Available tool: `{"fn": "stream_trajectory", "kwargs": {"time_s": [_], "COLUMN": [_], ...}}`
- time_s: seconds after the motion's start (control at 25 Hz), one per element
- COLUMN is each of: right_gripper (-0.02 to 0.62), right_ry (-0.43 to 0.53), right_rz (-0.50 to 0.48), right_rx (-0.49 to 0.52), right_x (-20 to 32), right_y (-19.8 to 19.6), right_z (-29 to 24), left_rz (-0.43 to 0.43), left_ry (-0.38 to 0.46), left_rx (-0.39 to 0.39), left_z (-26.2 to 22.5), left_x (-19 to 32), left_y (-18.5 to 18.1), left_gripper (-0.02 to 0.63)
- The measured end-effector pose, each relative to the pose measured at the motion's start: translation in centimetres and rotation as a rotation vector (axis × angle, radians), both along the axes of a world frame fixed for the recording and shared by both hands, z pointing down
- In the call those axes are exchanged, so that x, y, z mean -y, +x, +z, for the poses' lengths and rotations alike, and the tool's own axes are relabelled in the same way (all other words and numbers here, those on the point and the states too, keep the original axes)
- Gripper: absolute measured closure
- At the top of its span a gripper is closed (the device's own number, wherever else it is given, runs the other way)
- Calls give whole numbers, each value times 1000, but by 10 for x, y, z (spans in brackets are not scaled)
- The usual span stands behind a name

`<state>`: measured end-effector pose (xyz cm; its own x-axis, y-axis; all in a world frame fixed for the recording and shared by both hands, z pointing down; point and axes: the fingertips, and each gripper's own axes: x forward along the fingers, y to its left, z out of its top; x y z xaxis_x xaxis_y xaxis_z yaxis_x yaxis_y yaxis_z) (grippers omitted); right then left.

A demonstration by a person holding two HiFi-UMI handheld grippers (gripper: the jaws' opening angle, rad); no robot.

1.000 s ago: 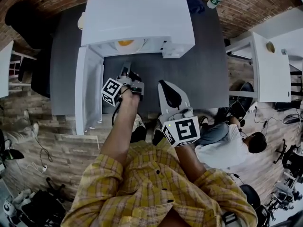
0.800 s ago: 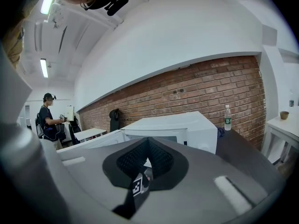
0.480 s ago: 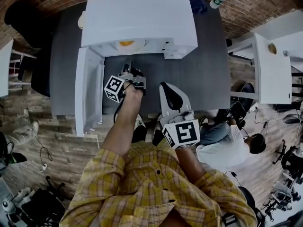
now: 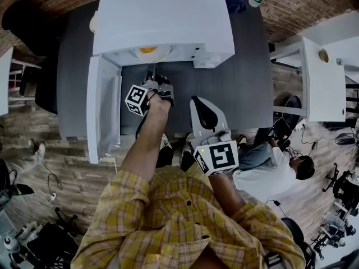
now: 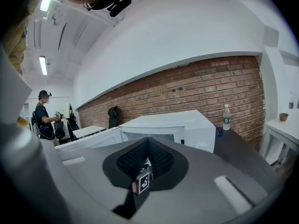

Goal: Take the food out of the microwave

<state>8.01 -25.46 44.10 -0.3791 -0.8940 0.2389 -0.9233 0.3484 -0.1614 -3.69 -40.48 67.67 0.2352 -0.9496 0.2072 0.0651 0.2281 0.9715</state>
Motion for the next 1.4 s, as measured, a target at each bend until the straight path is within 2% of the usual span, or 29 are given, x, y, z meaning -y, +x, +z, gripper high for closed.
{"fn": "stream_trajectory", "kwargs": {"time_s": [0.6, 0.72, 1.4], "right_gripper": [591, 591, 591], "right_ry": [-13, -11, -28], "right_rz": [3, 0, -15], "right_rx": [-17, -24, -15], "right_x": [4, 5, 8], "right_y": [2, 2, -4], "right_z": [6, 8, 12], "left_rz": [13, 7, -20], "left_ry": [11, 12, -6], "left_rx": [22, 23, 26], "left_z": [14, 15, 18], "left_x": [17, 20, 31], "left_y": [3, 5, 4], "left_gripper": [502, 526, 565]}}
